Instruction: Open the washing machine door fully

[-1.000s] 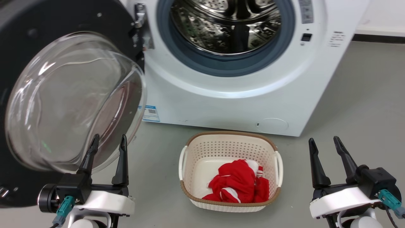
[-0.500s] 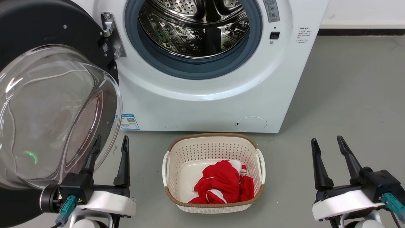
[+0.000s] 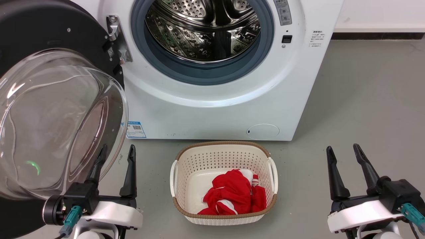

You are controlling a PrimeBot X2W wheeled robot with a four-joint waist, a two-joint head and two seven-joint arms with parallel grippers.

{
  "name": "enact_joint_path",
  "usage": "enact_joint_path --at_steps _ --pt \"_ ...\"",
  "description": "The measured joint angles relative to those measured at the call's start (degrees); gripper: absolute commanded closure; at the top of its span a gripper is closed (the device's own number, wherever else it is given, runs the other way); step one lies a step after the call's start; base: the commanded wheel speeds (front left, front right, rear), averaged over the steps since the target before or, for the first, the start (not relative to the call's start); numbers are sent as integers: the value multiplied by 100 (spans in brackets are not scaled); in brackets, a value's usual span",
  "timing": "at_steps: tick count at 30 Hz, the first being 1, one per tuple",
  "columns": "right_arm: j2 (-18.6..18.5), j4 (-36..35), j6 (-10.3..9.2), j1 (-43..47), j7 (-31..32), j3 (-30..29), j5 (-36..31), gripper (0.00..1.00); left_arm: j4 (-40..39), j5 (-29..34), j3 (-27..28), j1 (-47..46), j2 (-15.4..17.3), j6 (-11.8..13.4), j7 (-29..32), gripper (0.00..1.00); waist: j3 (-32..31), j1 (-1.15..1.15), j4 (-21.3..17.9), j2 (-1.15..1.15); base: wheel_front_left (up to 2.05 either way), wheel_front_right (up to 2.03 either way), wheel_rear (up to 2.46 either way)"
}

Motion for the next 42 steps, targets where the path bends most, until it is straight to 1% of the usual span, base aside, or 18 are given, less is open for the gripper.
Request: enact_joint_path --at_steps 8,9,16,28,40,41,42 --pt "0 37 0 2 -4 23 77 0 10 -15 -18 13 14 -8 0 0 -14 0 -23 0 0 0 0" --pt "0 42 0 2 -4 24 82 100 10 -25 -18 15 20 -8 0 100 -13 0 -26 0 0 0 0" --pt "0 379 0 191 0 53 149 100 375 -110 -51 224 -43 -9 64 100 -16 0 -30 0 0 0 0" --pt "-38 481 0 186 249 45 1555 100 458 -1455 9 216 -63 -9 402 100 -37 0 -37 0 0 0 0" --pt "-77 565 0 68 477 12 2770 100 513 -2660 77 175 -71 -8 688 100 -58 0 -45 0 0 0 0" --pt "-82 581 0 62 534 0 3058 100 527 -2936 87 158 -74 -8 750 100 -63 0 -46 0 0 0 0" --pt "-86 590 0 58 552 -3 3133 100 532 -3023 90 154 -75 -9 776 100 -65 0 -47 0 0 0 0"
